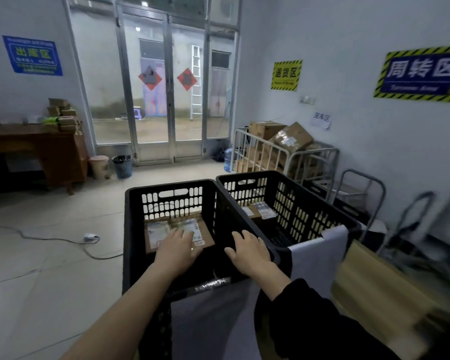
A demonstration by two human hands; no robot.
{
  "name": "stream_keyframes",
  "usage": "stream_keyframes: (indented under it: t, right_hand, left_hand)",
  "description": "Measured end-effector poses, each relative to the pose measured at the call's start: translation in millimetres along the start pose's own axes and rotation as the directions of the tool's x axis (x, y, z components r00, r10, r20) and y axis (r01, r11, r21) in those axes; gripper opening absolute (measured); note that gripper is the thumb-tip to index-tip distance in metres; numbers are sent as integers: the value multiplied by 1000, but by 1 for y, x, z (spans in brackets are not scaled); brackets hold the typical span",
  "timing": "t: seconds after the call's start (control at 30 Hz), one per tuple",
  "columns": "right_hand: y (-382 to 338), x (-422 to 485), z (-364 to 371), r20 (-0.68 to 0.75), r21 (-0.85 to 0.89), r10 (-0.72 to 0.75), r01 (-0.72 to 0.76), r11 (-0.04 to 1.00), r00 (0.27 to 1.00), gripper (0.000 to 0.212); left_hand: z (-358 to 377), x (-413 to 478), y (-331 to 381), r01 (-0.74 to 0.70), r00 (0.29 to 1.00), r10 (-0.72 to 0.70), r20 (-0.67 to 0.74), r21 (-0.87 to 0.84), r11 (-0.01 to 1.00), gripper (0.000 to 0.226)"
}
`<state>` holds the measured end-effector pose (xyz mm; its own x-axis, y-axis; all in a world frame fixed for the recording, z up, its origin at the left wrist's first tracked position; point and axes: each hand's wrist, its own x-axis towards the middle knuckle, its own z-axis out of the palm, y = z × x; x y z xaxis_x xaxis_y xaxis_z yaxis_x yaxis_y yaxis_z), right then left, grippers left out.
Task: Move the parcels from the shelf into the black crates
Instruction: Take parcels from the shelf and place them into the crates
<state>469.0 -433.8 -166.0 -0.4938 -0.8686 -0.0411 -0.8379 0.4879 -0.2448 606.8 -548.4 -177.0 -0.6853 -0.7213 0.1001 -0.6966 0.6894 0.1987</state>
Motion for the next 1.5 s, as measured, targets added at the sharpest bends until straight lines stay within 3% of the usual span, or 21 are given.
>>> stream_keyframes:
  t: [0.3,0.47,0.67,1.03,1.5]
  right_hand:
    - [72,-83,-18,-81,19,224,-223,975,971,50]
    - [130,-138,-29,-113,24,412,-412,911,904,53]
    - [197,-212,-43,-127,101,598,-589,802,792,55]
    - [323,-375,-84,-227,143,715,-703,697,662,55]
    - [448,-546,-134,-343,209,786,-774,598,515,57]
  left_hand:
    - [10,-25,94,-201,978,206,41,-97,975,58]
    - [24,-38,169,-361,930,366,25,-110,926,53]
    - [42,-61,259,-502,850,517,102,-143,853,53]
    - [49,-128,440,-693,701,705,106,-131,709,55]
    - [51,-224,631,-796,595,804,10,-134,591,52]
